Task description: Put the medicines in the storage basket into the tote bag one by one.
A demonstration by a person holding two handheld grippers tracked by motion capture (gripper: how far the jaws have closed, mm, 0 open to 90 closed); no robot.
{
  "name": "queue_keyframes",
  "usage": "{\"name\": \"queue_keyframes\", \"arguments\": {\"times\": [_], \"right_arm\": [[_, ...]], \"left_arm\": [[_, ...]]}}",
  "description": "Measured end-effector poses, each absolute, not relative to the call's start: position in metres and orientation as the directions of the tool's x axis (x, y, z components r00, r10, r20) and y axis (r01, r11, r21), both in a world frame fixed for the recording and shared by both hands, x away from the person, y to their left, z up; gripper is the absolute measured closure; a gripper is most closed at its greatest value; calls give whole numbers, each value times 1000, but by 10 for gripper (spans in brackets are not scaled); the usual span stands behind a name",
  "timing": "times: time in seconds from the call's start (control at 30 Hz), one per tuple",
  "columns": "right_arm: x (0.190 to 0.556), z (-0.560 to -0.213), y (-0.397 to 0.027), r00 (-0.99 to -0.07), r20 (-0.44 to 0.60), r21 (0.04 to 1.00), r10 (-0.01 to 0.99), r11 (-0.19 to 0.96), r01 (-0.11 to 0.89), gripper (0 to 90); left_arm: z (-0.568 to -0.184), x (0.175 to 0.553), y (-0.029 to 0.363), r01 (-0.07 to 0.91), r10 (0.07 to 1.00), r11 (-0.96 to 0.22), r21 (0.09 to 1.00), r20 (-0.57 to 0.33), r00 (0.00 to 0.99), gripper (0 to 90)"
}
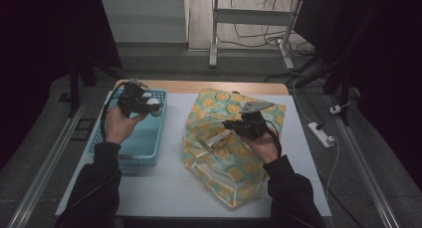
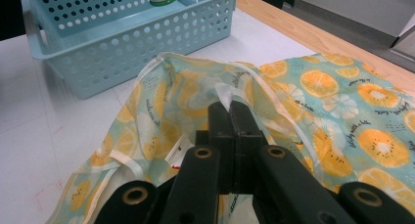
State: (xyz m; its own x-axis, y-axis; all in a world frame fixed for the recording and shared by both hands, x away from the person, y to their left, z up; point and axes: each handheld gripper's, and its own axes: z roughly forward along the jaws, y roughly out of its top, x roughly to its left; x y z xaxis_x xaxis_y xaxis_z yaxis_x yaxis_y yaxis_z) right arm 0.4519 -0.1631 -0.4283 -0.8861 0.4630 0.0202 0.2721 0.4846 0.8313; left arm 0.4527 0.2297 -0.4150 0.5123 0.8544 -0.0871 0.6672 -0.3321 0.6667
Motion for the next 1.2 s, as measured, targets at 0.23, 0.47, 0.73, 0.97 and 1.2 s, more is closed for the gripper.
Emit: {"name": "queue_keyframes", "arguments": {"times": [0.23, 0.47, 0.73, 0.97, 1.2], "right_arm": [[452, -428, -163, -887, 20, 832, 462, 484, 271, 898], [452, -428, -163, -886, 22, 833, 463, 482, 272, 898], [452, -428, -163, -885, 23, 833, 465, 480, 274, 898], [452, -427, -163, -885, 23, 835, 465, 478, 273, 899], [451, -427, -163, -886, 21, 835, 464, 478, 271, 899]], "left_arm": [[-404, 443, 222, 641, 833, -349, 683, -87, 546, 504], [-398, 432, 207, 613, 799, -373, 696, -95, 594, 504], [-399, 421, 182, 577, 747, -422, 700, -92, 658, 504], [-406, 415, 158, 554, 699, -458, 695, -104, 708, 504], [-411, 414, 130, 532, 651, -495, 687, -113, 751, 504]]}}
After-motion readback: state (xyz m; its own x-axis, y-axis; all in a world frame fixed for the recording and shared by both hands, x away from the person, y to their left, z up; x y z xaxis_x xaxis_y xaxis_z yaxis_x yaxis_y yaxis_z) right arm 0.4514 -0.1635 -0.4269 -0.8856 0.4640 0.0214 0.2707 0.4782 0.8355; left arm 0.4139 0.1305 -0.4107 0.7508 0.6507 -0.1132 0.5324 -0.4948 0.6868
